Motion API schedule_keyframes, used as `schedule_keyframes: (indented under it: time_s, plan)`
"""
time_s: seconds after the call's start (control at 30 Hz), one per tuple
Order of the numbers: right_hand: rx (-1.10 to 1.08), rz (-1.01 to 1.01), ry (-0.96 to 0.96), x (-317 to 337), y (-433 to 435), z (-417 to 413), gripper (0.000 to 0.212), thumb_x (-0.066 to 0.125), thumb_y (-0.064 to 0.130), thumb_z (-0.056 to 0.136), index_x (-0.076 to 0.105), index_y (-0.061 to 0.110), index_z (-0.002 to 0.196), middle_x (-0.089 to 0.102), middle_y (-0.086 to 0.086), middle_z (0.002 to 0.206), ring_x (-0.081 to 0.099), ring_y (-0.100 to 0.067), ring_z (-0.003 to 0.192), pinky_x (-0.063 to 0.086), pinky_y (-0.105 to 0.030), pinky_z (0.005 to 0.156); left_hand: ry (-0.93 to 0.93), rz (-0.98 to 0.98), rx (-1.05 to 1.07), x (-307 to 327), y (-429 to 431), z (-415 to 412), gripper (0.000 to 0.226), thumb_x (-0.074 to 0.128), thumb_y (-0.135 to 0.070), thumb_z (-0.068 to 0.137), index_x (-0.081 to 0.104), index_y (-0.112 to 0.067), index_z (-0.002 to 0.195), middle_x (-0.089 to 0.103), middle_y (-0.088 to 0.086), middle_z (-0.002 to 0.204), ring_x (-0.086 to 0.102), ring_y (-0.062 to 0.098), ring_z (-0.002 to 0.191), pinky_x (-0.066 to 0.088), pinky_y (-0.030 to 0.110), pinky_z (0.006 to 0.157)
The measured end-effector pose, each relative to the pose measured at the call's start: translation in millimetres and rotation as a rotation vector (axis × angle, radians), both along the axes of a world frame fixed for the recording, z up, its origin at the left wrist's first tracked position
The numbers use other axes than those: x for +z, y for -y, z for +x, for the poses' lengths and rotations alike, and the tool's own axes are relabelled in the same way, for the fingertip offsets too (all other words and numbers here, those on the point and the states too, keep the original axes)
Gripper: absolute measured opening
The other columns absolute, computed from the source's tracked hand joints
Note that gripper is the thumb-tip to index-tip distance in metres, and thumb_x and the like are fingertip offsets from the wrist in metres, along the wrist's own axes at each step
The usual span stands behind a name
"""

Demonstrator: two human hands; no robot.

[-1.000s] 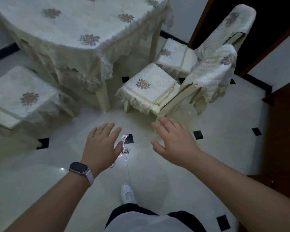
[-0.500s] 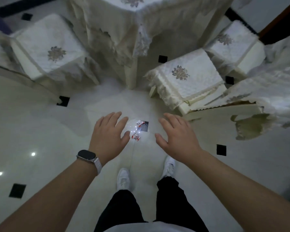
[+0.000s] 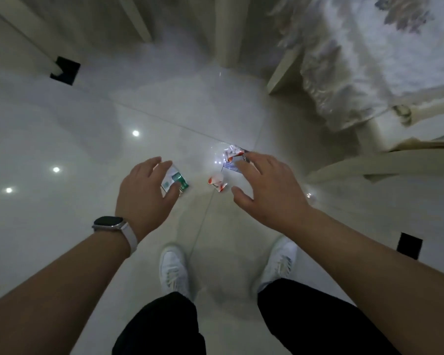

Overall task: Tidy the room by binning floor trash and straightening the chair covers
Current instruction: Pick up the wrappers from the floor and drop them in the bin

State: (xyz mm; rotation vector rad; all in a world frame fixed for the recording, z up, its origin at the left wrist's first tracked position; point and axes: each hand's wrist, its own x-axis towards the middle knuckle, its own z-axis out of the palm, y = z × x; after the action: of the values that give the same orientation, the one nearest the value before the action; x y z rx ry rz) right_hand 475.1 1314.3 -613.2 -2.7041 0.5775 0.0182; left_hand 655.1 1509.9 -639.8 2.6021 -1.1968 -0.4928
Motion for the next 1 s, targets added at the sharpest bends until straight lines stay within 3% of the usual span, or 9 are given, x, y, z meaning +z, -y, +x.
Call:
schedule_keyframes:
  time_s: [0.2,0.33,0.47,0.53,0.67,0.77,1.0]
  plan:
    - [0.117,0.046,-0.093,-173.4,-8.6,8.5,0.048,0.055,0.040,0.082,0.062,0.012,0.121,0.060,-0.013,0.125,0.059,-0.036,0.105,0.052,-0.045,0.078,-0.084,0.061,-0.036,-162.7,-19.0,23.0,0.050,0.061,-0.034,0.086,0.060,-0.010,0.130,0.059,0.015,0.134,0.054,0.040,0.119,0.046,0.048,0.097]
    - [0.268,0.077,-0.145,-262.0,-1.1,20.5,0.052,0.048,0.041,0.083,0.060,0.012,0.124,0.058,-0.014,0.126,0.059,-0.038,0.101,0.054,-0.045,0.071,-0.077,0.142,-0.109,-246.7,-30.5,51.4,0.059,0.056,-0.045,0.082,0.058,-0.013,0.133,0.055,0.015,0.138,0.054,0.040,0.119,0.047,0.049,0.094]
    - [0.316,0.073,-0.197,-328.1,7.4,36.6,0.054,0.068,0.033,0.080,0.057,0.014,0.130,0.055,-0.011,0.131,0.056,-0.035,0.110,0.053,-0.047,0.076,-0.053,0.155,-0.162,-311.1,-36.6,68.5,0.064,0.072,-0.044,0.082,0.054,-0.013,0.135,0.052,0.017,0.142,0.051,0.042,0.122,0.048,0.053,0.094]
    - [0.307,0.085,-0.213,-352.1,7.3,41.7,0.060,0.072,0.032,0.078,0.055,0.014,0.133,0.054,-0.011,0.134,0.054,-0.035,0.114,0.053,-0.048,0.079,-0.037,0.145,-0.190,-334.3,-38.6,69.5,0.073,0.079,-0.045,0.075,0.052,-0.014,0.136,0.049,0.017,0.143,0.049,0.042,0.125,0.049,0.054,0.094]
    - [0.293,0.107,-0.244,-384.9,1.8,42.5,0.070,0.075,0.032,0.076,0.049,0.016,0.139,0.051,-0.010,0.138,0.054,-0.034,0.114,0.052,-0.047,0.085,-0.044,0.166,-0.208,-362.4,-44.5,67.4,0.089,0.074,-0.061,0.073,0.043,-0.016,0.142,0.040,0.020,0.149,0.043,0.042,0.131,0.046,0.055,0.099]
    - [0.311,0.096,-0.268,-401.0,-1.7,44.2,0.073,0.074,0.036,0.076,0.046,0.018,0.141,0.049,-0.008,0.137,0.054,-0.032,0.112,0.050,-0.044,0.088,-0.086,0.178,-0.206,-374.6,-49.4,64.3,0.097,0.086,-0.050,0.065,0.043,-0.012,0.144,0.040,0.024,0.148,0.044,0.044,0.131,0.047,0.056,0.099]
    - [0.281,0.079,-0.293,-411.8,-7.6,43.4,0.039,0.065,0.022,0.085,0.059,0.011,0.122,0.056,-0.010,0.115,0.054,-0.030,0.098,0.050,-0.047,0.077,-0.093,0.102,-0.176,-386.5,-51.2,57.7,0.078,0.085,-0.026,0.073,0.050,-0.005,0.139,0.055,0.022,0.133,0.052,0.044,0.117,0.050,0.056,0.093]
